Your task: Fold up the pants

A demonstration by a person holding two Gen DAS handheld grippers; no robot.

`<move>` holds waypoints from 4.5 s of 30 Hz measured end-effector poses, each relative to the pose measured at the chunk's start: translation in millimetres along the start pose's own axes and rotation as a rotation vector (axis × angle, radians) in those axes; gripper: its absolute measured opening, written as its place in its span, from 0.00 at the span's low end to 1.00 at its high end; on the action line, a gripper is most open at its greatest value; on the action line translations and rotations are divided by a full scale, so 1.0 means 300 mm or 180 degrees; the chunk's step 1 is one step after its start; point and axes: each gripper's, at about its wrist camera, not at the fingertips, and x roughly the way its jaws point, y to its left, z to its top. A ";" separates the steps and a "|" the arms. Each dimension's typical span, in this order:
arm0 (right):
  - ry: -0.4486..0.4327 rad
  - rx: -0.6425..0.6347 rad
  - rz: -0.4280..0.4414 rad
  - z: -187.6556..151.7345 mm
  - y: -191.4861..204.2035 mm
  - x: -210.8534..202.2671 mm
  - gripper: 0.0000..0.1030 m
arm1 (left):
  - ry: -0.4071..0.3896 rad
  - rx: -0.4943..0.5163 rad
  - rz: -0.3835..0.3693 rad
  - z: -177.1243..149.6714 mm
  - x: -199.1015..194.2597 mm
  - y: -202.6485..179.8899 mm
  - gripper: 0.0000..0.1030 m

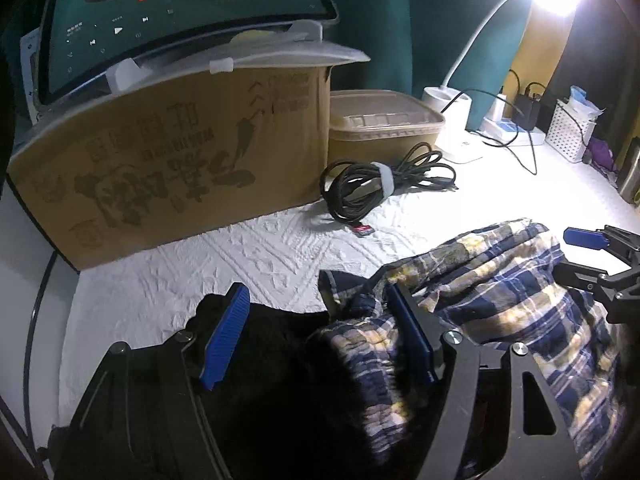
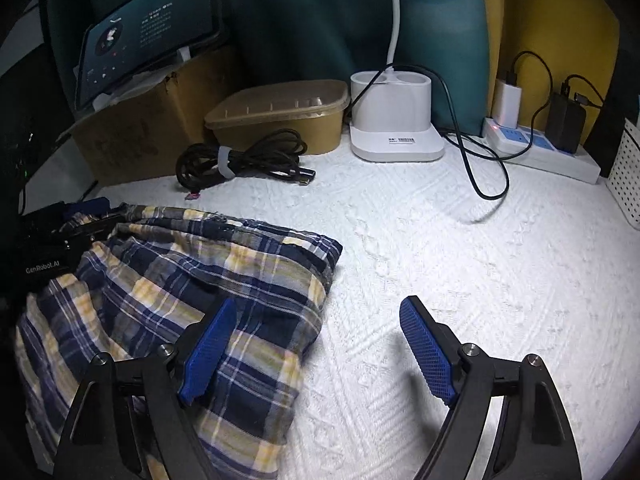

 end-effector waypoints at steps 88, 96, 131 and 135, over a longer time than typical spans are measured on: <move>-0.0094 0.0122 -0.0484 -0.457 0.048 -0.483 0.83 | -0.0353 0.0142 -0.0336 -0.326 -0.464 -0.306 0.71; -0.0129 0.0245 -0.0621 -0.536 -0.010 -0.560 0.83 | -0.0311 0.0304 -0.0559 -0.351 -0.458 -0.437 0.71; -0.0630 0.0971 -0.1345 -0.835 -0.321 -1.019 0.83 | -0.0376 0.0974 -0.1399 -0.369 -0.511 -1.024 0.71; -0.0719 0.0997 -0.1464 -0.853 -0.339 -1.084 0.83 | -0.0500 0.1062 -0.1412 -0.361 -0.540 -1.057 0.71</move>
